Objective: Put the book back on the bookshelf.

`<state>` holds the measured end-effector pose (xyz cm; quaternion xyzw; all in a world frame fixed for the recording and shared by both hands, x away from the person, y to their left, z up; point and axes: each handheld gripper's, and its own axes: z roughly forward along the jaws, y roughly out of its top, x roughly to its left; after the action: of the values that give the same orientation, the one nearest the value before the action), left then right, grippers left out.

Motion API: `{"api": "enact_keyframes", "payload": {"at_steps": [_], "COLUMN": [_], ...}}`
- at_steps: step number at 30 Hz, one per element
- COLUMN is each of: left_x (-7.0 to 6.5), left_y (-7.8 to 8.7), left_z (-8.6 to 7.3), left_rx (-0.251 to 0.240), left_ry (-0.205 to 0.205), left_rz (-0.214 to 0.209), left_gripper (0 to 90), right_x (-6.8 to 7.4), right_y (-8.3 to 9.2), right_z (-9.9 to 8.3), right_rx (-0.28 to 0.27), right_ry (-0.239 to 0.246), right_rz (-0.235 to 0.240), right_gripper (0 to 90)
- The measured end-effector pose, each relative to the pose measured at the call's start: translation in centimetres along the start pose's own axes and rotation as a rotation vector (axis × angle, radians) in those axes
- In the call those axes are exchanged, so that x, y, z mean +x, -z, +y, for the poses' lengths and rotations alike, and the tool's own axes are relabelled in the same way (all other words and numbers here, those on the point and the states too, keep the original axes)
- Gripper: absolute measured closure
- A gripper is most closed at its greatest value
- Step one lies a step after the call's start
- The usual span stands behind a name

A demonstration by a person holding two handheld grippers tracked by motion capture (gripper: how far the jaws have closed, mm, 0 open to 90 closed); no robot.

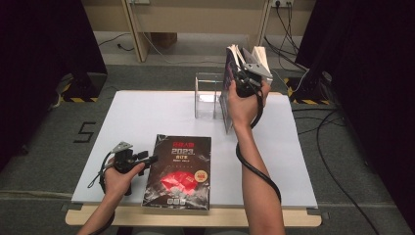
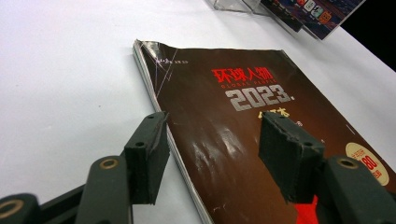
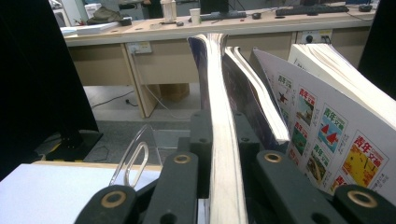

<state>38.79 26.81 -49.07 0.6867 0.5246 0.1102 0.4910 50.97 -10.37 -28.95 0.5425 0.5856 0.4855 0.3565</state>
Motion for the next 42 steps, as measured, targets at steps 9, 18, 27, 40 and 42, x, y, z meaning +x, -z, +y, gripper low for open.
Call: {"api": "enact_keyframes", "payload": {"at_steps": [9,18,27,40,42], "left_x": [0.0,0.1,0.1,0.1,0.1], "left_y": [0.0,0.0,0.1,0.1,0.1], "left_z": [0.0,0.0,0.0,0.1,0.1], "left_rx": [-0.002,-0.003,-0.003,-0.003,-0.003], "left_ry": [0.001,-0.001,0.001,0.000,-0.001], "left_rz": [0.000,0.001,0.001,0.001,0.001], "left_gripper": [41.7,41.7,41.7,41.7,41.8], "right_x": [0.0,0.1,0.2,0.3,0.4], "right_y": [-0.6,-1.1,-1.7,-2.4,-2.6], "right_z": [0.1,0.2,0.2,0.1,0.0], "right_rx": [-0.006,-0.012,-0.013,-0.016,-0.017], "right_ry": [0.000,0.003,0.008,0.009,0.007], "right_rz": [-0.008,-0.020,-0.034,-0.046,-0.048], "right_gripper": [82.9,82.9,82.9,82.9,82.9]}}
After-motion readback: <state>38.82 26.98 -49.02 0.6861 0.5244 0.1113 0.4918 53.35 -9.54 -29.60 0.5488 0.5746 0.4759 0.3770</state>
